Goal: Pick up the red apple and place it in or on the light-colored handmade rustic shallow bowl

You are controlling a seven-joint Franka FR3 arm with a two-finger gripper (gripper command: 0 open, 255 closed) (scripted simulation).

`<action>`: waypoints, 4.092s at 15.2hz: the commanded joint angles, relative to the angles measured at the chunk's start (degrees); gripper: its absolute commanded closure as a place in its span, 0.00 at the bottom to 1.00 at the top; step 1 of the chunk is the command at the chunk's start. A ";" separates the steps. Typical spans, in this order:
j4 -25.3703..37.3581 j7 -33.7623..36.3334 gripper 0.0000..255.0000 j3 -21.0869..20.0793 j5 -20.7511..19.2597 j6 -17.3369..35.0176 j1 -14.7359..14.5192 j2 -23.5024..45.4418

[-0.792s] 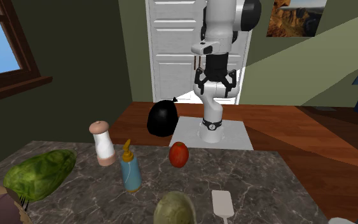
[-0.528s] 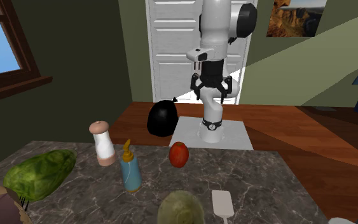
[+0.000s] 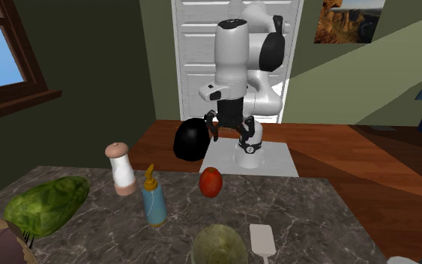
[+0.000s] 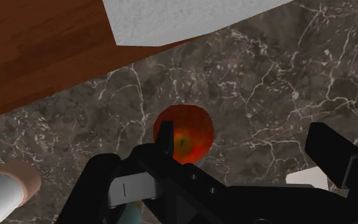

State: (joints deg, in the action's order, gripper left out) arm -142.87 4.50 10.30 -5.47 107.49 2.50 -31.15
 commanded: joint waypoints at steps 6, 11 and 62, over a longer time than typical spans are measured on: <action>2.51 -4.11 0.00 4.71 -0.37 12.76 1.16 13.65; 0.79 -4.50 0.00 5.20 -0.17 16.70 1.20 15.83; 15.68 -4.02 1.00 3.40 -0.27 -4.87 1.09 9.06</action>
State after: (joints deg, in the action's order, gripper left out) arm -127.90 0.44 13.80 -5.78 103.44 3.63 -21.99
